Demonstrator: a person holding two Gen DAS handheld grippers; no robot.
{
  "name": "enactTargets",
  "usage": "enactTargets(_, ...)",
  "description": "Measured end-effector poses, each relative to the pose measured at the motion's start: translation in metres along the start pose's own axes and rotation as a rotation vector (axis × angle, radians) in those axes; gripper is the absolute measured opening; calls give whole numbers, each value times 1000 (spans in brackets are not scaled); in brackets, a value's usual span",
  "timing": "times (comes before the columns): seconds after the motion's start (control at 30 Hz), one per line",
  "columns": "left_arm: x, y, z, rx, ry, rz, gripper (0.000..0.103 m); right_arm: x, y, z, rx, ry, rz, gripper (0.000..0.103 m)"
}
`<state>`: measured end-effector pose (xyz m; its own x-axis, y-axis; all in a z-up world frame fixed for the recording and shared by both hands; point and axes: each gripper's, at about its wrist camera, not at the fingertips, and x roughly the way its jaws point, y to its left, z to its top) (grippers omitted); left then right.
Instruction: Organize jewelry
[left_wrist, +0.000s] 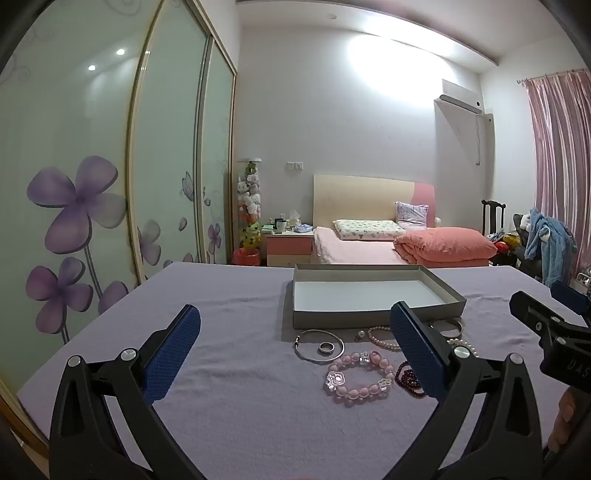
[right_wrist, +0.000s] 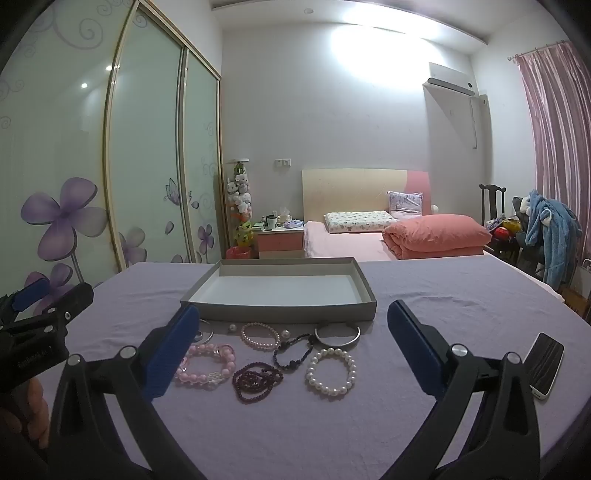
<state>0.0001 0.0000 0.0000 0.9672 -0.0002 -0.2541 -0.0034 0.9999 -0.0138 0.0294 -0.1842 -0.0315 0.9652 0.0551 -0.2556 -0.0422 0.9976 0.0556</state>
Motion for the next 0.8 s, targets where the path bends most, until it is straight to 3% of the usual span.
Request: enactTargets(0.8, 0, 0, 0, 1, 0, 0, 101, 1, 0, -1, 5, 5, 1, 99)
